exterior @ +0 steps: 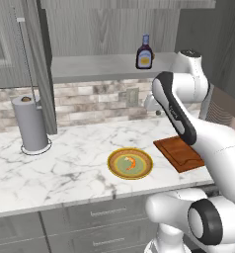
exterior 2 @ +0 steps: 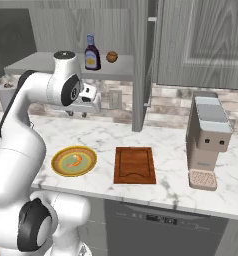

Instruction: Pick the shrimp from the plate and place it on the cutting board. Then pick the condiment bottle from the cabinet and place it next to the cutting board.

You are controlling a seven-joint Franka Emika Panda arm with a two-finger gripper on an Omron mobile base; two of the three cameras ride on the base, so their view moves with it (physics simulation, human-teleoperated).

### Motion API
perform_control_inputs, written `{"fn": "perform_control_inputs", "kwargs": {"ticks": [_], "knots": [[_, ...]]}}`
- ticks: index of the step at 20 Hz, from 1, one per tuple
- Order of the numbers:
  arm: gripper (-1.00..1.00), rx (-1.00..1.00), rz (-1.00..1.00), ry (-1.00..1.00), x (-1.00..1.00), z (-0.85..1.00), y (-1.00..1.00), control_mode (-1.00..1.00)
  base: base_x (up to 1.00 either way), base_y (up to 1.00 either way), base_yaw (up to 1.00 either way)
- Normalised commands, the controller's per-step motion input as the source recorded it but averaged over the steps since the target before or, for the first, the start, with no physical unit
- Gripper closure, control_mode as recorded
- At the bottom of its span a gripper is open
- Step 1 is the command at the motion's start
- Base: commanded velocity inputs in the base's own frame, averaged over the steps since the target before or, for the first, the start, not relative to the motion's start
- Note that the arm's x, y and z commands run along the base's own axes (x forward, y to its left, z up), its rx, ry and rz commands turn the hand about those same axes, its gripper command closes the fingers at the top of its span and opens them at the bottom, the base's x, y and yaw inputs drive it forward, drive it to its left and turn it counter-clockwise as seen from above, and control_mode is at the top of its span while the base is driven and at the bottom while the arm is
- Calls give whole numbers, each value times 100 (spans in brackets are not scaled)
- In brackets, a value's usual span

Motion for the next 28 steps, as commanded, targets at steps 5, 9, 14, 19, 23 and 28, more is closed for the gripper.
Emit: {"fn": "perform_control_inputs", "kwargs": {"ticks": [5,9,14,19,23,28], "knots": [[-100,0,0,0,-7,-8,0,-100,0,0,0],[-100,0,0,0,-19,-39,2,-100,0,0,0],[-100,0,0,0,-17,-48,15,-100,0,0,0],[-100,-1,0,0,-10,-46,23,-100,0,0,0],[-100,-1,0,0,0,-38,27,-100,0,0,0],[-100,0,0,0,0,-35,24,-100,0,0,0]]}}
